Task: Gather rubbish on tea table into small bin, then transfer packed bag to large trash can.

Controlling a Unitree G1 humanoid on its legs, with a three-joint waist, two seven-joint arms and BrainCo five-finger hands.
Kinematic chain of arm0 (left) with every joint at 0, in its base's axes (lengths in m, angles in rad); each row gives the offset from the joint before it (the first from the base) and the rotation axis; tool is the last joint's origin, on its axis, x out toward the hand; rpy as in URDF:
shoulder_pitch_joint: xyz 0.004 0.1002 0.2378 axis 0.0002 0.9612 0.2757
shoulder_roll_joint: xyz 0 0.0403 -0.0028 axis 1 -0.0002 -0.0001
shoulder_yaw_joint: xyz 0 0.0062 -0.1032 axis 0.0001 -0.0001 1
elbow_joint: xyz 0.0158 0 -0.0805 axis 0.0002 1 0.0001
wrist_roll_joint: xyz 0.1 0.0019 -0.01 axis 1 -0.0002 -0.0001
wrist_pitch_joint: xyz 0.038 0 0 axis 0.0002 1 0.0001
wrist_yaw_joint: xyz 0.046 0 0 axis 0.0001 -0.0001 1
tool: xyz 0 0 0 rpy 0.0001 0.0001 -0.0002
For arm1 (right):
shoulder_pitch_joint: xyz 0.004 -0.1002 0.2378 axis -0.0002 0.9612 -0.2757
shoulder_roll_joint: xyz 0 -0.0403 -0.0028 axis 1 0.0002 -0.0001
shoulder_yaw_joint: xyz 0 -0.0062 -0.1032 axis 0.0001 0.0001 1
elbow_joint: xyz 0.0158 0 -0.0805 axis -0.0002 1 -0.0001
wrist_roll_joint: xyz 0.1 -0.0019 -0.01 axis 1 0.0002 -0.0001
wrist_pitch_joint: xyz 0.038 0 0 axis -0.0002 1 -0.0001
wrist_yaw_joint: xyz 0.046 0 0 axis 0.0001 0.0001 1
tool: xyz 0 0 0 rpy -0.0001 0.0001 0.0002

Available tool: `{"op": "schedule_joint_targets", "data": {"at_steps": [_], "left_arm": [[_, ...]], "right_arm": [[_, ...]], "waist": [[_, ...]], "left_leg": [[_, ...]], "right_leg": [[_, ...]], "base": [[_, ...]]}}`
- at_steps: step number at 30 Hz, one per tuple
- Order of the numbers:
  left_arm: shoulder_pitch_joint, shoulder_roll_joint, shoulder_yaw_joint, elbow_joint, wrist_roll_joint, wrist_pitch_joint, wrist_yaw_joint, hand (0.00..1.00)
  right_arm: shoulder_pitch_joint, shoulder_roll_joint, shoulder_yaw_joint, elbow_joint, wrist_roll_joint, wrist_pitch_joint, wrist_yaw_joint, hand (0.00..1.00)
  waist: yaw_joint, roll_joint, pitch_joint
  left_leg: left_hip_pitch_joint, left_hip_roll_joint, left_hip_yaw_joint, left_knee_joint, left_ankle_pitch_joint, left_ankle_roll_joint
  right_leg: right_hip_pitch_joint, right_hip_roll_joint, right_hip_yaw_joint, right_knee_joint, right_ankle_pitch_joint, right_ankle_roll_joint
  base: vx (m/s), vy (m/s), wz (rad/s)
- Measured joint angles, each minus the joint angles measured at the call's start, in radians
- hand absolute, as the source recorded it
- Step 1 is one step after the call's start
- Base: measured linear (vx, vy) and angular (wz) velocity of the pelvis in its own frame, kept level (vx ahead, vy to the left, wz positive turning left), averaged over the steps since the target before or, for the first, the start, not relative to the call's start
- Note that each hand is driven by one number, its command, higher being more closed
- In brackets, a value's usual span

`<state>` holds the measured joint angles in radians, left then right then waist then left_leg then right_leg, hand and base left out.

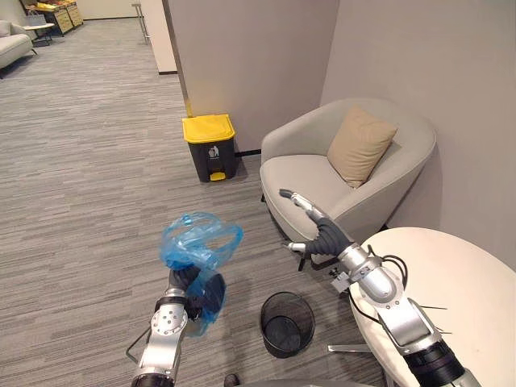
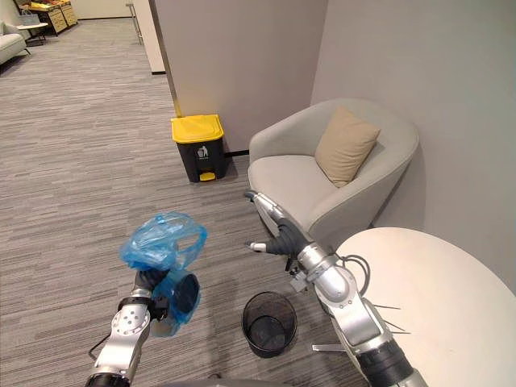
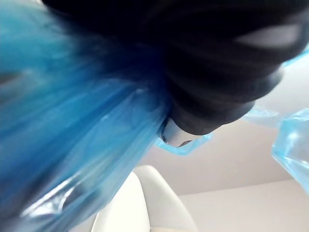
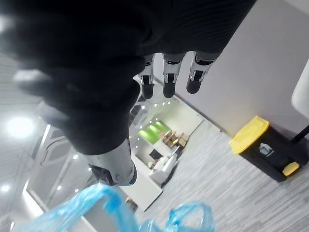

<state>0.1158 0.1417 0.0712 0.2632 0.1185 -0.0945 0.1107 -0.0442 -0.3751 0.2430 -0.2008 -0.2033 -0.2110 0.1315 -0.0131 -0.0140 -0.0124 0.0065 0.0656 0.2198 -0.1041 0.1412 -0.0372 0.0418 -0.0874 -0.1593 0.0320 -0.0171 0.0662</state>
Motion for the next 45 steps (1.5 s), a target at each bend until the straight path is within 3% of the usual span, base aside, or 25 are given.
{"op": "schedule_joint_targets", "data": {"at_steps": [8,12,19,25,35,39,40,42,44,45], "left_arm": [[0.074,-0.025,0.125,0.039,-0.030,0.002,-0.007,1.00],[0.107,-0.033,0.138,0.114,-0.032,0.005,-0.031,1.00],[0.157,-0.064,0.158,0.211,-0.031,0.022,-0.068,1.00],[0.178,-0.084,0.176,0.297,-0.021,0.036,-0.076,1.00],[0.177,-0.089,0.162,0.396,0.012,0.041,-0.088,1.00],[0.170,-0.089,0.151,0.396,0.012,0.041,-0.088,1.00],[0.157,-0.086,0.136,0.395,0.012,0.040,-0.087,1.00],[0.138,-0.085,0.127,0.385,0.011,0.040,-0.087,1.00],[0.101,-0.074,0.128,0.327,0.008,0.041,-0.084,1.00],[0.099,-0.074,0.127,0.324,0.008,0.041,-0.084,1.00]], "right_arm": [[0.146,0.145,-0.249,-0.007,0.079,-0.001,-0.042,0.00],[0.212,0.212,-0.295,0.118,0.153,0.007,-0.044,0.00],[0.284,0.305,-0.390,0.426,0.205,0.068,-0.069,0.00],[0.292,0.318,-0.390,0.543,0.152,0.100,-0.107,0.00],[0.289,0.321,-0.359,0.662,0.027,0.109,-0.105,0.00],[0.277,0.302,-0.310,0.662,-0.003,0.109,-0.105,0.00],[0.253,0.300,-0.290,0.662,-0.004,0.109,-0.106,0.00],[0.226,0.294,-0.266,0.660,-0.013,0.110,-0.107,0.00],[0.201,0.302,-0.247,0.638,-0.024,0.110,-0.109,0.00],[0.200,0.302,-0.245,0.637,-0.024,0.110,-0.109,0.00]], "waist": [[-0.013,0.016,-0.002],[-0.024,0.027,-0.006],[-0.023,0.036,0.001],[-0.017,0.035,0.007],[0.000,0.024,0.031],[0.005,0.017,0.065],[0.023,0.016,0.092],[0.030,0.009,0.114],[0.032,-0.018,0.149],[0.032,-0.019,0.150]], "left_leg": [[0.000,0.000,-0.001,0.000,-0.002,-0.002],[0.000,0.004,-0.015,0.000,-0.011,-0.007],[-0.003,0.004,-0.022,0.000,-0.016,-0.005],[0.006,0.005,-0.018,0.000,-0.024,-0.004],[0.028,0.005,-0.020,0.000,-0.035,-0.012],[0.028,0.006,-0.008,0.001,-0.036,-0.012],[0.015,0.007,0.015,0.007,-0.036,-0.012],[-0.014,0.011,0.036,0.010,-0.035,-0.011],[-0.107,0.022,0.043,0.115,-0.059,0.008],[-0.111,0.023,0.043,0.123,-0.062,0.010]], "right_leg": [[0.001,-0.001,-0.002,-0.001,-0.001,0.000],[0.006,-0.004,-0.008,-0.002,-0.004,0.005],[0.004,-0.004,-0.009,0.001,-0.013,0.005],[0.005,-0.004,-0.007,0.017,-0.033,0.005],[0.004,-0.008,-0.007,0.067,-0.072,0.002],[-0.014,-0.010,0.003,0.093,-0.083,-0.001],[-0.053,-0.009,0.026,0.121,-0.085,-0.002],[-0.103,-0.011,0.035,0.155,-0.085,-0.001],[-0.169,-0.019,0.049,0.219,-0.087,-0.001],[-0.172,-0.020,0.050,0.223,-0.087,-0.001]], "base": [[0.00,0.000,0.00],[0.00,0.001,0.04],[0.01,0.003,0.01],[0.05,-0.006,-0.02],[0.05,-0.014,0.00],[0.01,0.000,-0.13],[-0.03,0.010,-0.40],[-0.02,0.002,-0.30],[0.00,0.000,0.02],[-0.03,0.005,0.05]]}}
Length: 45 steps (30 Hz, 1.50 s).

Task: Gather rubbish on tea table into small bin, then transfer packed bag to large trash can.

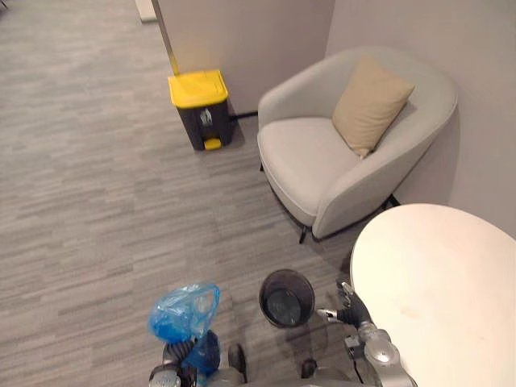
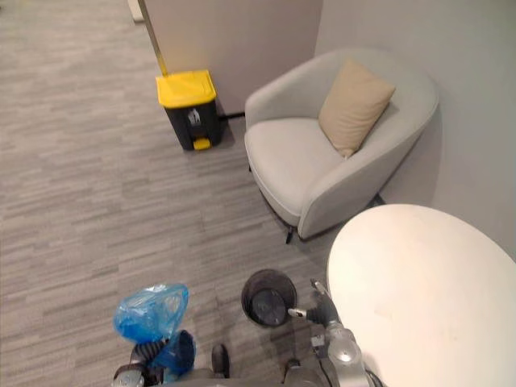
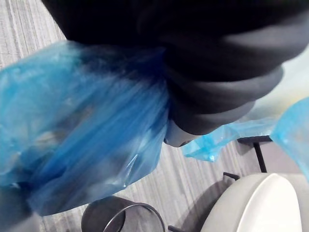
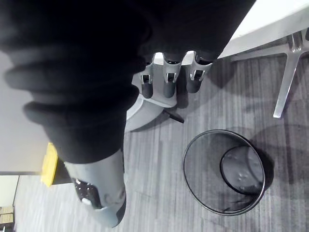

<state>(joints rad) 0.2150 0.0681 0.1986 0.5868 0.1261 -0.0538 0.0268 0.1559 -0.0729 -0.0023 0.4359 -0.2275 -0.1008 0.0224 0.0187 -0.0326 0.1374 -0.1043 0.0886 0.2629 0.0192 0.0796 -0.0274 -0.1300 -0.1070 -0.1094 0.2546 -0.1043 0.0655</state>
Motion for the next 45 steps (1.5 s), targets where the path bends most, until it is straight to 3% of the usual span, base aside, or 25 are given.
{"op": "schedule_joint_targets", "data": {"at_steps": [1,2,4,5,7,8,10,11,13,14,15,16,17,18,19,20,24,25,26,29,32,41,45], "left_arm": [[-0.008,-0.002,-0.001,-0.035,-0.003,0.000,0.000,1.00],[-0.015,-0.003,0.000,-0.058,-0.010,-0.002,0.001,1.00],[-0.025,-0.003,-0.010,-0.088,-0.018,-0.003,0.003,1.00],[-0.023,-0.001,-0.010,-0.099,-0.023,-0.005,0.004,1.00],[-0.022,0.000,-0.009,-0.113,-0.029,-0.009,0.011,1.00],[-0.021,-0.007,-0.007,-0.116,-0.035,-0.008,0.019,1.00],[-0.011,-0.041,-0.010,-0.121,-0.039,-0.009,0.019,1.00],[0.000,-0.060,-0.014,-0.125,-0.046,-0.009,0.020,1.00],[0.009,-0.058,-0.036,-0.145,-0.046,-0.010,0.021,1.00],[0.013,-0.056,-0.051,-0.160,-0.047,-0.010,0.024,1.00],[-0.001,-0.051,-0.061,-0.174,-0.050,-0.010,0.026,1.00],[-0.003,-0.051,-0.066,-0.180,-0.051,-0.010,0.027,1.00],[-0.001,-0.048,-0.083,-0.199,-0.053,-0.009,0.026,1.00],[0.002,-0.049,-0.085,-0.208,-0.053,-0.009,0.025,1.00],[0.003,-0.048,-0.084,-0.212,-0.053,-0.009,0.025,1.00],[-0.003,-0.045,-0.087,-0.224,-0.053,-0.009,0.026,1.00],[-0.023,-0.042,-0.101,-0.226,-0.053,-0.010,0.026,1.00],[-0.038,-0.035,-0.101,-0.192,-0.053,-0.011,0.027,1.00],[-0.061,-0.006,-0.109,-0.125,-0.053,-0.007,0.028,1.00],[-0.052,0.026,-0.117,-0.064,-0.052,0.001,0.029,1.00],[-0.048,0.047,-0.116,-0.041,-0.043,0.002,0.028,1.00],[-0.036,0.067,-0.101,-0.006,-0.034,0.002,0.029,1.00],[-0.036,0.066,-0.050,-0.006,-0.035,0.005,0.028,1.00]], "right_arm": [[-0.001,0.001,0.011,-0.026,0.000,0.001,-0.002,0.00],[0.000,0.006,0.016,-0.052,0.000,0.000,-0.002,0.00],[0.007,0.006,0.036,-0.077,0.000,-0.004,-0.007,0.00],[0.009,0.006,0.051,-0.077,0.000,-0.004,-0.012,0.00],[0.009,0.010,0.061,-0.082,0.000,-0.004,-0.022,0.00],[-0.002,0.005,0.059,-0.087,0.000,-0.003,-0.029,0.00],[-0.001,-0.011,0.054,-0.098,0.000,0.000,-0.042,0.00],[0.000,-0.021,0.054,-0.108,0.000,-0.001,-0.046,0.00],[0.013,-0.026,0.051,-0.108,0.002,0.001,-0.051,0.00],[0.016,-0.038,0.053,-0.108,0.003,0.002,-0.065,0.00],[0.007,-0.038,0.048,-0.110,0.003,0.002,-0.071,0.00],[-0.001,-0.034,0.047,-0.110,0.002,0.002,-0.073,0.00],[-0.011,-0.033,0.042,-0.113,0.002,0.003,-0.082,0.00],[-0.007,-0.033,0.034,-0.117,0.002,0.009,-0.086,0.00],[-0.005,-0.033,0.029,-0.121,0.002,0.014,-0.085,0.00],[0.002,-0.030,0.026,-0.127,0.002,0.017,-0.087,0.00],[0.000,-0.027,-0.006,-0.116,0.000,0.024,-0.089,0.00],[-0.014,-0.028,-0.030,-0.071,0.000,0.023,-0.089,0.00],[-0.038,-0.012,-0.038,0.002,0.000,0.034,-0.088,0.00],[-0.045,-0.014,-0.046,0.060,-0.001,0.035,-0.087,0.00],[-0.053,-0.012,-0.081,0.102,-0.002,0.039,-0.087,0.00],[-0.057,-0.013,-0.101,0.180,-0.010,0.052,-0.087,0.00],[-0.065,-0.011,-0.101,0.180,-0.010,0.067,-0.088,0.00]], "waist": [[0.000,0.000,0.002],[0.001,0.002,0.004],[0.000,0.007,0.010],[0.003,-0.004,0.003],[0.020,-0.023,-0.005],[0.033,-0.023,-0.001],[0.059,0.002,0.004],[0.064,0.033,0.011],[0.054,0.044,0.013],[0.052,0.048,0.014],[0.053,0.033,0.021],[0.053,0.033,0.024],[0.049,0.035,0.026],[0.049,0.036,0.026],[0.050,0.035,0.026],[0.046,0.035,0.025],[0.026,0.039,0.018],[0.011,0.043,0.014],[0.010,0.026,0.007],[0.001,0.019,-0.003],[-0.002,0.016,-0.007],[-0.001,0.008,-0.015],[-0.002,-0.008,-0.011]], "left_leg": [[-0.038,0.014,-0.005,0.067,-0.027,0.013],[-0.062,0.023,-0.008,0.091,-0.039,0.024],[-0.086,0.026,-0.031,0.137,-0.061,0.027],[-0.105,0.028,-0.045,0.161,-0.062,0.025],[-0.145,0.033,-0.064,0.198,-0.057,0.016],[-0.171,0.040,-0.071,0.216,-0.032,-0.012],[-0.180,0.064,-0.076,0.202,-0.003,-0.024],[-0.197,0.082,-0.108,0.192,0.017,-0.040],[-0.196,0.088,-0.123,0.144,0.030,-0.043],[-0.195,0.093,-0.120,0.100,0.018,-0.058],[-0.211,0.093,-0.102,0.113,0.002,-0.081],[-0.229,0.095,-0.093,0.147,0.001,-0.078],[-0.263,0.094,-0.073,0.266,-0.010,-0.060],[-0.257,0.099,-0.047,0.366,-0.040,-0.018],[-0.248,0.105,-0.034,0.407,-0.082,0.003],[-0.224,0.118,-0.006,0.489,-0.163,0.005],[-0.134,0.148,0.054,0.485,-0.256,-0.021],[-0.121,0.138,0.080,0.427,-0.258,-0.040],[-0.100,0.099,0.083,0.356,-0.221,-0.036],[-0.047,0.033,0.065,0.238,-0.149,-0.018],[-0.033,0.006,0.051,0.187,-0.108,-0.010],[-0.002,-0.007,0.006,0.045,-0.045,-0.006],[-0.069,-0.006,-0.017,0.093,-0.057,0.006]], "right_leg": [[-0.018,0.001,0.004,0.028,0.000,0.000],[-0.035,-0.002,0.011,0.096,-0.037,0.012],[-0.075,-0.020,0.019,0.346,-0.116,0.003],[-0.065,-0.022,0.033,0.418,-0.136,0.013],[-0.050,-0.017,0.042,0.410,-0.182,0.030],[-0.039,0.005,0.042,0.363,-0.208,0.021],[0.009,0.042,0.027,0.247,-0.233,-0.017],[0.038,0.067,-0.004,0.183,-0.239,-0.050],[0.037,0.075,-0.058,0.197,-0.240,-0.059],[0.024,0.079,-0.095,0.208,-0.230,-0.081],[0.015,0.066,-0.115,0.188,-0.219,-0.099],[0.012,0.060,-0.131,0.185,-0.213,-0.108],[-0.003,0.041,-0.166,0.187,-0.205,-0.116],[-0.004,0.030,-0.181,0.194,-0.203,-0.118],[-0.001,0.023,-0.189,0.196,-0.202,-0.118],[0.003,0.003,-0.225,0.198,-0.200,-0.114],[0.005,-0.047,-0.292,0.187,-0.181,-0.075],[0.014,-0.052,-0.307,0.162,-0.167,-0.050],[0.038,-0.051,-0.303,0.094,-0.134,-0.023],[0.108,-0.051,-0.298,-0.050,-0.050,-0.009],[0.126,-0.052,-0.292,-0.106,-0.008,-0.005],[0.105,-0.033,-0.306,-0.117,0.017,-0.021],[0.066,-0.040,-0.328,-0.099,0.003,-0.005]], "base": [[-0.04,0.005,0.09],[-0.07,-0.005,0.14],[-0.08,-0.057,0.32],[-0.07,-0.109,0.37],[-0.08,-0.192,0.28],[-0.13,-0.233,0.21],[-0.19,-0.192,0.11],[-0.28,-0.203,0.47],[-0.23,-0.170,0.82],[-0.21,-0.118,0.82],[-0.23,-0.133,0.72],[-0.17,-0.028,0.65],[-0.14,-0.011,0.63],[-0.15,0.016,0.62],[-0.13,0.052,0.58],[-0.08,0.066,0.54],[-0.06,0.154,0.75],[-0.04,0.207,0.69],[-0.04,0.164,0.55],[-0.01,0.134,0.21],[-0.02,0.083,0.10],[-0.09,-0.002,0.05],[-0.09,0.033,0.17]]}}
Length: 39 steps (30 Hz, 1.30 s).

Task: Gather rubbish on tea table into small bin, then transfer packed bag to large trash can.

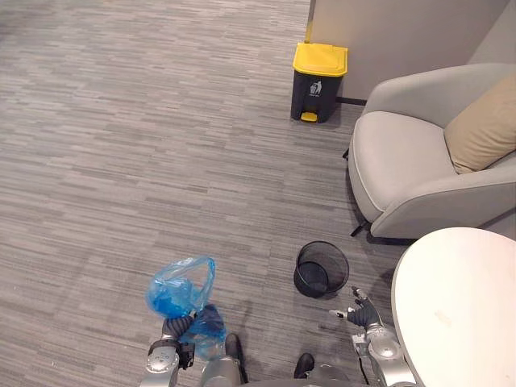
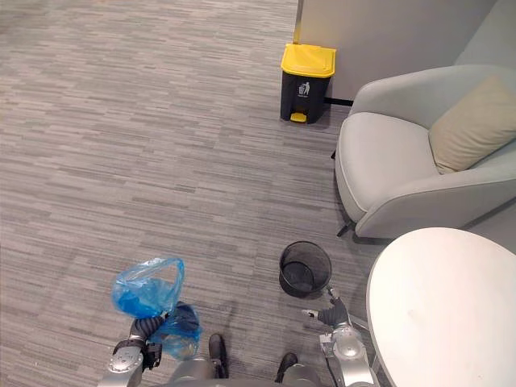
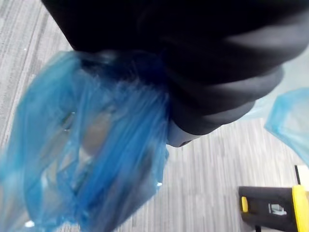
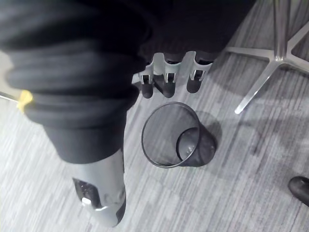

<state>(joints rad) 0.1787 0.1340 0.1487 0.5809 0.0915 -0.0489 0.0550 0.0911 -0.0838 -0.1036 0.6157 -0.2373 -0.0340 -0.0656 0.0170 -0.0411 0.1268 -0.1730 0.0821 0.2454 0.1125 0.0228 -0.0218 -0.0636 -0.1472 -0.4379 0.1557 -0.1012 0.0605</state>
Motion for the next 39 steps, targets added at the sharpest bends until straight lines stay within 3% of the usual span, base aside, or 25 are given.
{"op": "schedule_joint_targets", "data": {"at_steps": [5,8,10,11,12,14,17,20,21,23,25,26,27,28,29,32,33,34,35,36,37,38,39], "left_arm": [[0.007,0.001,0.019,-0.029,-0.003,0.003,0.001,1.00],[0.022,0.001,0.011,-0.086,-0.003,0.003,0.006,1.00],[0.023,0.007,0.012,-0.098,-0.004,0.004,0.015,1.00],[0.017,0.005,0.013,-0.102,-0.010,0.008,0.018,1.00],[0.012,0.009,0.009,-0.102,-0.011,0.011,0.019,1.00],[-0.011,0.015,0.006,-0.102,-0.011,0.018,0.020,1.00],[-0.025,0.017,0.004,-0.099,-0.011,0.019,0.018,1.00],[-0.033,0.021,-0.010,-0.095,-0.009,0.018,0.013,1.00],[-0.029,0.017,-0.024,-0.081,-0.005,0.018,0.012,1.00],[-0.022,-0.003,-0.034,-0.081,0.001,0.020,0.009,1.00],[-0.019,-0.057,-0.034,-0.086,0.001,0.023,0.001,1.00],[-0.015,-0.086,-0.032,-0.102,0.001,0.023,-0.004,1.00],[-0.009,-0.096,-0.031,-0.110,0.001,0.021,-0.009,1.00],[-0.006,-0.107,-0.032,-0.125,0.001,0.022,-0.011,1.00],[-0.016,-0.106,-0.038,-0.132,0.001,0.022,-0.014,1.00],[-0.027,-0.098,-0.038,-0.150,0.001,0.022,-0.015,1.00],[-0.025,-0.098,-0.038,-0.150,0.001,0.022,-0.017,1.00],[-0.023,-0.099,-0.043,-0.150,0.002,0.022,-0.018,1.00],[-0.022,-0.101,-0.051,-0.150,0.001,0.021,-0.018,1.00],[-0.020,-0.105,-0.059,-0.150,0.001,0.021,-0.017,1.00],[-0.018,-0.106,-0.068,-0.135,0.001,0.023,-0.016,1.00],[-0.015,-0.091,-0.067,-0.140,0.001,0.024,-0.012,1.00],[-0.015,-0.087,-0.065,-0.143,0.001,0.023,-0.011,1.00]], "right_arm": [[0.000,0.005,0.002,-0.001,0.000,0.002,-0.002,0.00],[0.039,0.022,0.002,-0.047,0.001,0.002,-0.002,0.00],[0.044,0.023,0.002,-0.052,0.003,0.001,-0.002,0.00],[0.023,0.024,0.000,-0.055,0.007,0.001,-0.003,0.00],[0.016,0.029,0.000,-0.055,0.012,0.001,-0.004,0.00],[0.029,0.046,0.002,-0.068,0.013,0.001,-0.005,0.00],[0.062,0.036,0.001,-0.091,0.013,0.001,-0.007,0.00],[0.093,0.037,-0.005,-0.091,0.013,0.001,-0.011,0.00],[0.110,0.035,-0.007,-0.091,0.013,0.003,-0.009,0.00],[0.106,0.038,-0.001,-0.106,0.012,0.003,-0.005,0.00],[0.124,0.032,0.004,-0.162,0.013,0.003,0.003,0.00],[0.125,0.021,0.009,-0.197,0.016,-0.005,0.002,0.00],[0.129,0.019,0.009,-0.212,0.023,-0.007,0.002,0.00],[0.133,0.022,0.024,-0.235,0.035,-0.005,0.000,0.00],[0.126,0.022,0.025,-0.239,0.038,-0.001,-0.008,0.00],[0.128,0.041,0.026,-0.239,0.042,0.001,-0.023,0.00],[0.129,0.043,0.024,-0.241,0.042,0.001,-0.024,0.00],[0.132,0.041,0.022,-0.243,0.042,0.001,-0.027,0.00],[0.137,0.035,0.019,-0.244,0.043,0.001,-0.028,0.00],[0.141,0.027,0.015,-0.249,0.043,0.001,-0.028,0.00],[0.133,0.034,-0.003,-0.220,0.044,0.010,-0.030,0.00],[0.138,0.058,-0.003,-0.220,0.048,0.013,-0.028,0.00],[0.149,0.066,-0.003,-0.220,0.050,0.012,-0.027,0.00]], "waist": [[0.001,-0.016,0.019],[-0.001,-0.028,0.028],[0.002,-0.043,0.039],[0.001,-0.031,0.067],[-0.005,-0.018,0.074],[-0.002,-0.010,0.085],[-0.009,-0.025,0.088],[-0.034,-0.043,0.067],[-0.031,-0.031,0.046],[-0.034,-0.016,0.047],[-0.039,0.008,0.052],[-0.037,0.032,0.061],[-0.028,0.049,0.048],[-0.028,0.060,0.035],[-0.027,0.054,0.028],[0.006,0.005,0.040],[0.005,0.003,0.041],[0.008,0.003,0.041],[0.012,0.019,0.036],[0.017,0.042,0.026],[0.026,0.040,0.022],[0.019,0.010,0.005],[0.015,-0.002,0.000]], "left_leg": [[-0.108,-0.010,-0.038,0.198,-0.128,0.032],[-0.129,-0.046,-0.094,0.262,-0.183,0.063],[-0.131,-0.075,-0.115,0.283,-0.214,0.085],[-0.120,-0.081,-0.131,0.302,-0.232,0.106],[-0.115,-0.074,-0.146,0.310,-0.241,0.113],[-0.065,-0.067,-0.164,0.287,-0.265,0.109],[0.053,-0.095,-0.186,0.213,-0.289,0.094],[0.110,-0.112,-0.251,0.188,-0.317,0.057],[0.131,-0.087,-0.261,0.189,-0.326,0.021],[0.128,-0.058,-0.231,0.256,-0.294,-0.034],[0.102,-0.019,-0.178,0.459,-0.238,-0.077],[0.086,0.020,-0.135,0.591,-0.200,-0.077],[0.060,0.062,-0.121,0.684,-0.193,-0.071],[0.002,0.128,-0.071,0.829,-0.252,-0.047],[-0.044,0.147,-0.061,0.858,-0.295,-0.019],[-0.136,0.150,-0.052,0.780,-0.339,0.002],[-0.157,0.146,-0.059,0.746,-0.338,0.002],[-0.189,0.138,-0.073,0.641,-0.333,-0.006],[-0.200,0.122,-0.116,0.492,-0.301,-0.040],[-0.191,0.124,-0.151,0.385,-0.246,-0.050],[-0.174,0.120,-0.155,0.369,-0.147,-0.076],[-0.165,0.088,-0.137,0.379,-0.189,-0.060],[-0.160,0.077,-0.115,0.394,-0.214,-0.050]], "right_leg": [[-0.042,-0.038,0.013,0.145,-0.101,0.041],[-0.045,-0.011,0.126,0.181,-0.195,0.053],[-0.045,-0.014,0.173,0.216,-0.168,0.061],[-0.120,-0.029,0.204,0.374,-0.162,0.051],[-0.154,-0.013,0.223,0.420,-0.179,0.044],[-0.218,0.035,0.232,0.412,-0.188,0.022],[-0.266,0.071,0.246,0.306,-0.172,0.003],[-0.260,0.079,0.242,0.235,-0.049,-0.068],[-0.231,0.088,0.205,0.238,-0.036,-0.101],[-0.176,0.100,0.177,0.220,-0.059,-0.108],[-0.131,0.101,0.159,0.300,-0.063,-0.115],[-0.156,0.132,0.158,0.373,-0.104,-0.100],[-0.125,0.152,0.166,0.250,-0.109,-0.096],[-0.081,0.166,0.165,0.165,-0.055,-0.139],[-0.059,0.174,0.210,0.159,-0.081,-0.135],[0.021,0.135,0.302,0.116,-0.099,-0.114],[0.037,0.124,0.314,0.108,-0.104,-0.104],[0.061,0.100,0.348,0.110,-0.125,-0.070],[0.065,0.089,0.381,0.133,-0.158,-0.028],[0.063,0.094,0.400,0.151,-0.180,-0.006],[0.059,0.084,0.462,0.192,-0.230,0.030],[0.061,0.048,0.496,0.192,-0.234,0.036],[0.060,0.029,0.514,0.193,-0.238,0.045]], "base": [[-0.01,0.082,0.29],[0.09,0.057,0.67],[0.21,0.064,0.37],[0.20,0.097,0.24],[0.21,0.101,0.23],[0.24,0.052,0.28],[0.37,-0.040,0.40],[0.57,-0.133,0.73],[0.45,-0.120,0.53],[0.55,-0.142,0.36],[0.57,-0.097,0.09],[0.27,-0.031,-0.21],[0.09,-0.044,-0.40],[0.07,0.000,-0.40],[0.26,0.054,-0.43],[0.44,0.133,-0.71],[0.40,0.227,-0.71],[0.38,0.312,-0.73],[0.37,0.349,-0.79],[0.36,0.413,-0.98],[0.35,0.411,-0.75],[0.42,0.440,-0.67],[0.35,0.311,-0.50]]}}
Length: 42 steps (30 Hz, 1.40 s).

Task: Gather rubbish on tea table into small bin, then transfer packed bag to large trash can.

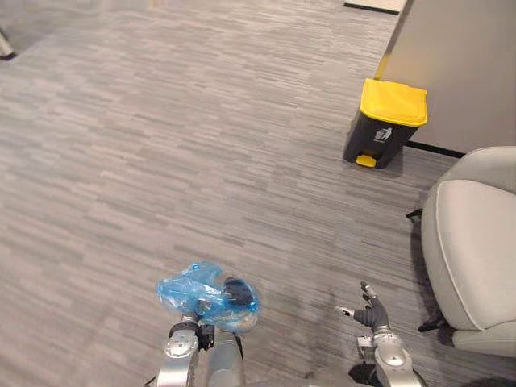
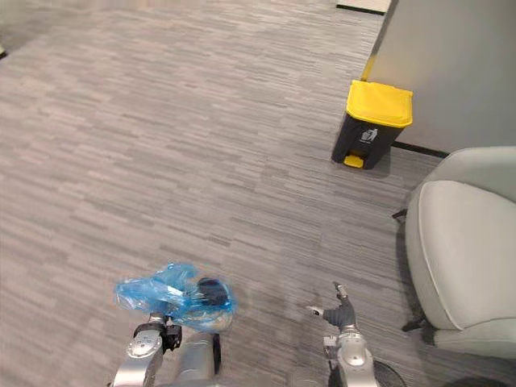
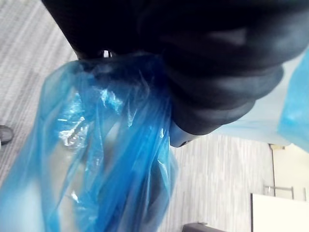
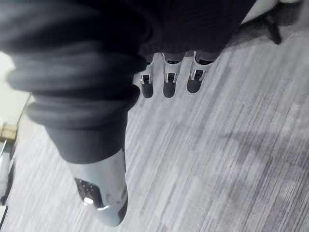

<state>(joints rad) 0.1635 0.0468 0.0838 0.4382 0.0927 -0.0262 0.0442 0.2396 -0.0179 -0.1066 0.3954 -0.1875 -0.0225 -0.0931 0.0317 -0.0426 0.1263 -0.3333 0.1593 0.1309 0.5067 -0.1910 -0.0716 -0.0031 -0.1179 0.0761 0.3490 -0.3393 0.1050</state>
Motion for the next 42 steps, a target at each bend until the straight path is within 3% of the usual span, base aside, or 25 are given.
{"op": "schedule_joint_targets", "data": {"at_steps": [1,3,4,5,7,10,12,14,15,18,21,22,23,25,27,29,30,31,32,33,36,39,40,41,42], "left_arm": [[-0.001,-0.001,0.008,0.000,0.000,0.001,0.003,1.00],[0.025,0.005,0.006,-0.001,0.000,0.002,0.003,1.00],[0.035,0.008,0.005,-0.003,0.000,0.002,0.003,1.00],[0.049,0.019,0.005,-0.011,-0.001,0.002,0.003,1.00],[0.052,0.043,0.005,-0.018,-0.001,0.002,0.006,1.00],[0.053,0.058,0.005,-0.022,-0.004,0.002,0.023,1.00],[0.046,0.068,0.006,0.004,-0.006,0.000,0.023,1.00],[0.007,0.081,0.005,0.071,-0.009,0.000,0.022,1.00],[-0.020,0.071,0.000,0.131,-0.012,0.002,0.020,1.00],[-0.040,0.067,0.000,0.134,-0.012,0.001,0.019,1.00],[-0.050,0.018,0.002,0.110,-0.011,0.000,0.004,1.00],[-0.041,0.004,0.004,0.089,-0.011,-0.001,0.000,1.00],[-0.022,-0.013,0.005,0.068,-0.011,-0.006,-0.001,1.00],[-0.021,-0.016,0.006,0.067,-0.011,-0.004,-0.002,1.00],[-0.007,-0.016,0.008,0.060,-0.011,-0.004,-0.001,1.00],[0.025,-0.018,0.013,0.046,-0.011,-0.003,-0.001,1.00],[0.033,-0.026,0.014,0.037,-0.012,-0.002,0.000,1.00],[0.034,-0.033,0.019,0.035,-0.012,-0.003,0.000,1.00],[0.028,-0.025,0.038,0.044,-0.013,0.001,0.003,1.00],[0.024,-0.017,0.048,0.043,-0.013,-0.002,0.004,1.00],[0.014,-0.005,0.054,0.043,-0.013,0.000,0.004,1.00],[0.040,0.003,0.049,0.041,-0.013,0.000,0.005,1.00],[0.053,0.008,0.036,0.041,-0.014,0.000,0.007,1.00],[0.054,0.017,0.023,0.041,-0.020,0.001,0.008,1.00],[0.052,0.017,0.021,0.041,-0.021,0.001,0.010,1.00]], "right_arm": [[0.003,0.004,0.001,-0.001,0.001,0.001,0.002,0.00],[-0.009,0.010,0.000,-0.009,0.002,0.000,0.002,0.00],[-0.017,0.013,0.000,-0.009,0.002,0.000,0.002,0.00],[-0.028,0.017,0.003,-0.008,0.000,0.000,0.003,0.00],[-0.045,0.023,0.003,-0.005,0.000,0.000,0.005,0.00],[-0.067,0.023,0.003,0.015,0.000,0.000,0.005,0.00],[-0.107,0.017,0.003,0.056,-0.002,-0.006,0.004,0.00],[-0.138,-0.005,0.003,0.132,-0.002,-0.006,0.005,0.00],[-0.153,-0.034,0.000,0.201,-0.010,0.002,0.004,0.00],[-0.173,-0.059,-0.023,0.217,-0.010,0.005,0.004,0.00],[-0.111,-0.064,-0.035,0.165,-0.010,0.010,0.004,0.00],[-0.094,-0.064,-0.028,0.128,-0.009,0.007,0.004,0.00],[-0.096,-0.054,-0.010,0.085,-0.006,0.000,0.002,0.00],[-0.122,-0.049,-0.011,0.080,-0.006,-0.002,0.000,0.00],[-0.125,-0.031,-0.008,0.056,-0.001,-0.001,0.001,0.00],[-0.115,-0.028,-0.003,0.048,0.002,-0.001,0.000,0.00],[-0.112,-0.036,-0.003,0.042,0.003,0.000,0.000,0.00],[-0.110,-0.043,-0.004,0.035,0.003,-0.001,0.000,0.00],[-0.114,-0.021,-0.002,0.048,0.003,0.006,0.000,0.00],[-0.115,-0.019,-0.005,0.049,0.004,0.003,0.000,0.00],[-0.129,-0.022,-0.015,0.050,0.001,0.002,0.000,0.00],[-0.155,-0.021,-0.011,0.064,-0.007,0.001,0.000,0.00],[-0.152,-0.022,-0.009,0.065,-0.011,0.001,0.001,0.00],[-0.137,-0.022,-0.009,0.066,-0.016,0.002,0.001,0.00],[-0.133,-0.023,-0.009,0.066,-0.017,0.002,0.001,0.00]], "waist": [[0.002,-0.019,-0.012],[0.011,-0.021,-0.011],[0.009,-0.020,-0.009],[0.011,-0.016,-0.006],[0.006,-0.009,-0.002],[0.002,-0.005,0.005],[-0.021,-0.007,0.005],[-0.037,-0.010,0.005],[-0.047,0.015,0.004],[-0.048,0.047,0.017],[-0.060,0.061,0.028],[-0.052,0.061,0.030],[-0.035,0.059,0.030],[-0.008,0.068,0.029],[0.014,0.063,0.033],[0.019,0.061,0.035],[0.022,0.082,0.027],[0.029,0.100,0.026],[0.038,0.039,0.022],[0.039,0.019,0.013],[0.038,0.007,0.009],[0.041,0.013,0.010],[0.037,0.014,0.010],[0.029,0.012,0.011],[0.027,0.013,0.012]], "left_leg": [[0.013,-0.002,0.045,0.035,-0.042,0.018],[0.075,0.000,0.133,0.052,-0.101,0.042],[0.095,0.000,0.157,0.048,-0.109,0.048],[0.146,-0.001,0.209,0.019,-0.124,0.058],[0.207,-0.001,0.249,-0.030,-0.126,0.061],[0.314,0.004,0.312,-0.123,-0.138,0.036],[0.367,0.010,0.344,-0.160,-0.151,0.004],[0.399,0.005,0.349,-0.205,-0.140,-0.027],[0.425,0.008,0.287,-0.249,-0.119,-0.042],[0.423,0.017,0.209,-0.261,-0.057,-0.060],[0.386,0.070,0.130,0.026,0.078,-0.055],[0.327,0.099,0.112,0.189,0.156,-0.044],[0.215,0.137,0.095,0.422,0.121,-0.013],[0.116,0.142,0.082,0.518,0.040,-0.001],[0.028,0.134,0.094,0.455,-0.020,0.035],[-0.012,0.095,0.086,0.205,-0.038,0.045],[-0.005,0.077,0.071,0.028,-0.008,0.020],[0.005,0.072,0.054,-0.031,0.066,0.018],[0.038,0.025,0.103,-0.055,0.046,0.018],[0.029,0.001,0.109,-0.050,0.028,0.032],[0.036,-0.025,0.136,-0.005,-0.028,0.067],[0.125,-0.042,0.190,-0.045,-0.087,0.069],[0.173,-0.051,0.204,-0.073,-0.098,0.071],[0.225,-0.058,0.215,-0.100,-0.112,0.079],[0.243,-0.058,0.216,-0.108,-0.120,0.078]], "right_leg": [[0.002,-0.023,0.024,0.008,0.000,0.008],[-0.034,-0.050,0.071,0.104,0.017,0.039],[-0.063,-0.056,0.076,0.165,0.031,0.066],[-0.147,-0.063,0.085,0.319,0.082,0.129],[-0.239,-0.061,0.058,0.469,0.091,0.134],[-0.348,-0.059,-0.126,0.517,0.047,0.049],[-0.411,-0.054,-0.267,0.403,0.041,-0.009],[-0.433,-0.026,-0.326,0.222,0.126,-0.073],[-0.401,0.013,-0.335,0.188,0.172,-0.150],[-0.393,0.035,-0.344,0.189,0.146,-0.185],[-0.201,0.051,-0.396,0.079,0.143,-0.188],[-0.136,0.060,-0.395,0.036,0.141,-0.189],[-0.071,0.080,-0.364,-0.022,0.116,-0.203],[-0.038,0.089,-0.326,-0.056,0.109,-0.203],[0.016,0.086,-0.288,-0.094,0.101,-0.186],[0.057,0.061,-0.251,-0.078,0.053,-0.117],[0.052,0.058,-0.234,-0.053,0.024,-0.085],[0.050,0.066,-0.219,-0.035,0.005,-0.059],[0.049,0.018,-0.179,-0.048,0.002,-0.045],[0.058,-0.002,-0.167,-0.084,0.008,-0.042],[0.074,-0.037,-0.124,-0.100,0.031,-0.022],[0.000,-0.066,-0.066,0.116,0.042,0.021],[-0.068,-0.083,-0.066,0.282,0.082,0.094],[-0.147,-0.096,-0.067,0.458,0.105,0.111],[-0.172,-0.095,-0.070,0.503,0.098,0.098]], "base": [[0.35,0.288,-0.76],[0.32,0.294,-1.01],[0.27,0.243,-1.08],[0.23,0.165,-0.94],[0.23,0.088,-0.71],[0.25,-0.050,-0.60],[0.30,-0.125,-0.43],[0.32,-0.118,-0.08],[0.41,-0.131,-0.16],[0.40,-0.178,-0.15],[0.36,-0.135,0.33],[0.38,-0.058,-0.31],[0.36,-0.017,-0.52],[0.25,0.073,-0.72],[0.25,0.129,-0.58],[0.35,0.285,-0.47],[0.39,0.365,-0.46],[0.33,0.290,-0.44],[0.34,0.236,-0.29],[0.35,0.207,-0.20],[0.34,0.182,-0.14],[0.27,0.137,-0.51],[0.37,0.087,-0.27],[0.33,0.065,-0.17],[0.33,-0.009,-0.08]]}}
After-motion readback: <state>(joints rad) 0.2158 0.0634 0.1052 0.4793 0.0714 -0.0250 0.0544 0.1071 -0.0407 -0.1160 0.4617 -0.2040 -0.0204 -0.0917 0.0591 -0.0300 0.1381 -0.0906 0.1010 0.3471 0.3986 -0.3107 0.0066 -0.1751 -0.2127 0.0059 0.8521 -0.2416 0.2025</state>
